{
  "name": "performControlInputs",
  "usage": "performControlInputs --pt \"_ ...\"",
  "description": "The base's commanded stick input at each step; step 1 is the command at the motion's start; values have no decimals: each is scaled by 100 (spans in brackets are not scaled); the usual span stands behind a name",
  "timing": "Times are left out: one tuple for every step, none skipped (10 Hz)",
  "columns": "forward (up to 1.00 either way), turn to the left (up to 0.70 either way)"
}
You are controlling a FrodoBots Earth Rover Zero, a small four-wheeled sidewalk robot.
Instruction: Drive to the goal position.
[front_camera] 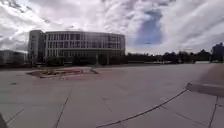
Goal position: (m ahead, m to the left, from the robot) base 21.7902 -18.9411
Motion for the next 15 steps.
performControlInputs --pt "70 -34" --pt "70 -34" --pt "70 -34" --pt "70 -34" --pt "70 -34" --pt "70 -34" --pt "70 -34" --pt "70 -34" --pt "70 -34" --pt "70 -34" --pt "70 -34" --pt "70 -34" --pt "70 -34" --pt "70 -9" --pt "70 1"
